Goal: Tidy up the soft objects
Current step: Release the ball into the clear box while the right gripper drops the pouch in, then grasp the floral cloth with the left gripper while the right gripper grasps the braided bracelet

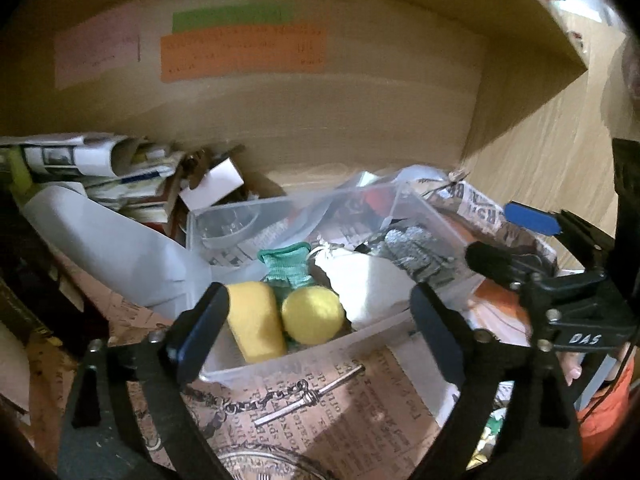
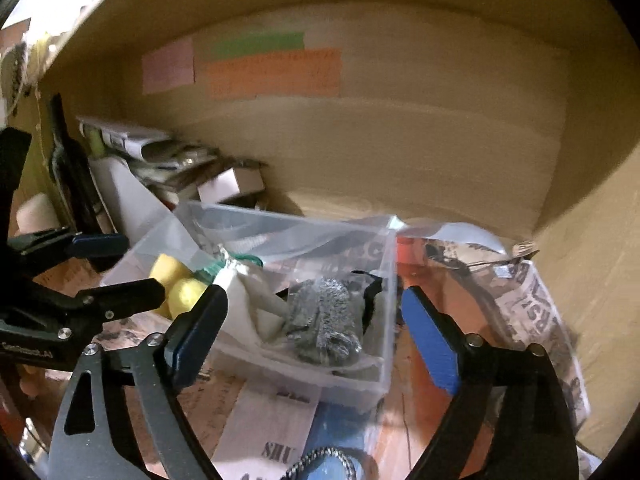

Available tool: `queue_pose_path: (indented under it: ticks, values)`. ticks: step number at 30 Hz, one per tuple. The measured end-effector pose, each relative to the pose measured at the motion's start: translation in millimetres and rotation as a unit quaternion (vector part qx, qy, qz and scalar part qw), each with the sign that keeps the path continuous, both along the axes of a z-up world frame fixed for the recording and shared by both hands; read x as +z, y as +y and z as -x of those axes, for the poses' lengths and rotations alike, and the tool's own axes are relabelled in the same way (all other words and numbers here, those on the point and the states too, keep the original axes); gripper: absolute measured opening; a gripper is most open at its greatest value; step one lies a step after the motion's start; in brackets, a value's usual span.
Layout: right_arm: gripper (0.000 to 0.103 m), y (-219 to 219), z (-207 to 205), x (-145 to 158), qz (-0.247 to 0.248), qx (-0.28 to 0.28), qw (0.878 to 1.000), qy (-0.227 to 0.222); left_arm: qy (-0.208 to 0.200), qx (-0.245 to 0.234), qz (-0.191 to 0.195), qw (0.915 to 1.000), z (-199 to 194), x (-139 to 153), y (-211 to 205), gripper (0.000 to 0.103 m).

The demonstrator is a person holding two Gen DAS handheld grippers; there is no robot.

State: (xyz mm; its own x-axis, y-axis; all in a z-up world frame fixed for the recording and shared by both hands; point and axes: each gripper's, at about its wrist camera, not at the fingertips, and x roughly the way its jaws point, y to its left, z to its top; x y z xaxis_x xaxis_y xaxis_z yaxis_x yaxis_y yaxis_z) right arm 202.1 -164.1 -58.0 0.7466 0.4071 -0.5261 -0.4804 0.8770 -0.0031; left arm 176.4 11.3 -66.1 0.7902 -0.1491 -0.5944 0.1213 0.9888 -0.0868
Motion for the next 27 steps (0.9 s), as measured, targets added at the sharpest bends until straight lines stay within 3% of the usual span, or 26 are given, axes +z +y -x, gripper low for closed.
queue_pose_path:
  ticks: [3, 9, 18, 22, 25, 27]
  values:
    - [0.102, -10.6, 12.6, 6.4, -0.012, -0.010, 1.000, -0.008, -0.009, 0.003, 0.002, 0.9999, 12.9, 4.1, 1.4, 0.099]
    - [0.103, -26.3, 35.5, -4.7, 0.013, -0.020, 1.000, 0.000, 0.005, -0.003, 0.013, 0.9999, 25.4, -6.2, 1.6, 0.101]
    - [0.103, -26.5, 34.1, -74.6, 0.048, -0.004, 0.991, 0.128, 0.074, -0.028, 0.014, 0.9968, 35.8, -45.8, -16.2, 0.101]
    - [0.097, -21.1, 39.6, -91.1, 0.076, 0.003, 0.986, 0.145, 0.091, -0.044, -0.002, 0.9949, 41.3, -61.0, -31.9, 0.101]
    - [0.085, -18.8, 42.1, -95.1, 0.093, 0.000, 0.986, 0.141, 0.098, -0.056, -0.001, 0.9935, 45.9, -67.3, -41.5, 0.101]
    - [0.070, -19.5, 45.0, -93.8, 0.089, 0.000, 0.987, 0.136, 0.103, -0.066, 0.001, 0.9926, 49.3, -70.3, -47.8, 0.101]
